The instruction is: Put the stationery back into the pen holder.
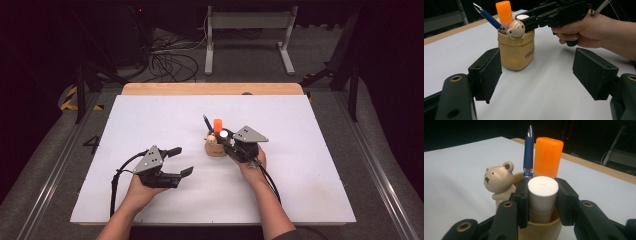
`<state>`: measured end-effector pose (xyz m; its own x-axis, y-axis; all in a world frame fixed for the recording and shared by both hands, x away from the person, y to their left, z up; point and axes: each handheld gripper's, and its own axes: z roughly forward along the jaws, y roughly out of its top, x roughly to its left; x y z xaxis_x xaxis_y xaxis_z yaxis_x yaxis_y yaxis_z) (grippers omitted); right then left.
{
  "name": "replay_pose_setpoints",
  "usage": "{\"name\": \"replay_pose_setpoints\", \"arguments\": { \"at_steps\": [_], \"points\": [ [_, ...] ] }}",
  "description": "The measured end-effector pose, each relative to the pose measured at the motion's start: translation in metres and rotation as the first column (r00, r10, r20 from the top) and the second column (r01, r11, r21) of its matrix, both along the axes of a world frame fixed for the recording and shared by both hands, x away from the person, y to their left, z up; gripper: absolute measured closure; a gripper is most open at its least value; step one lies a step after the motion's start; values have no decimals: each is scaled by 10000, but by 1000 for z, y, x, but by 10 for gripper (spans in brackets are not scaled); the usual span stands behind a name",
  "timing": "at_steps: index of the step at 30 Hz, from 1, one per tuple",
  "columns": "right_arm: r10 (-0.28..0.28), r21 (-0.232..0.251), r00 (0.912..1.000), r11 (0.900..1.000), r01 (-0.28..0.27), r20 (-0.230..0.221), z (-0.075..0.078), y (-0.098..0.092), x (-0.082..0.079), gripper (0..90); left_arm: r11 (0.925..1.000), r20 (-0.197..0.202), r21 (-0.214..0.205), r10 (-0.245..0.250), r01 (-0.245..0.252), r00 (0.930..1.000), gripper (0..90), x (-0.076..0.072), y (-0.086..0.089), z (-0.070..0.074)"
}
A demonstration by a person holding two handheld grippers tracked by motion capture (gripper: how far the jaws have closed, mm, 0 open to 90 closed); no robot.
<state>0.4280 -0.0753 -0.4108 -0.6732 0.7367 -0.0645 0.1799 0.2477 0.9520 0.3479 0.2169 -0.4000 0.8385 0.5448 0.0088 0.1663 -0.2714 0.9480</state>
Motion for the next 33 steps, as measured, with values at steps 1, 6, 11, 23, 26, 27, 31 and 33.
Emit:
{"name": "replay_pose_setpoints", "arguments": {
  "at_steps": [1,6,11,23,26,27,31,33],
  "points": [
    [3,15,10000,10000,-3,-11,0,0,0,670,10000,-2,-2,4,-4,10000,239,0,0,0],
    [-2,86,10000,10000,3,-58,0,-1,1,669,10000,18,1,-3,3,10000,239,0,0,0],
    [17,73,10000,10000,-17,-44,0,0,1,667,10000,-4,-2,6,-6,10000,239,0,0,0],
    [80,113,9999,9999,-79,-91,0,-1,2,657,10000,-3,4,34,-34,10000,239,0,1,0],
    [71,119,10000,9999,-70,-51,0,-2,1,628,10000,-25,-5,49,-49,10000,239,0,1,0],
    [72,154,10000,9999,-71,-50,0,-2,1,625,10000,-22,2,54,-54,10000,239,0,1,0],
    [15,227,10000,9997,-14,-30,2,-4,1,604,10000,-4,26,61,-61,10000,239,0,1,0],
    [-14,322,10000,9995,14,-2,3,-5,0,588,9999,64,66,77,-78,9999,239,0,1,0]
  ]
}}
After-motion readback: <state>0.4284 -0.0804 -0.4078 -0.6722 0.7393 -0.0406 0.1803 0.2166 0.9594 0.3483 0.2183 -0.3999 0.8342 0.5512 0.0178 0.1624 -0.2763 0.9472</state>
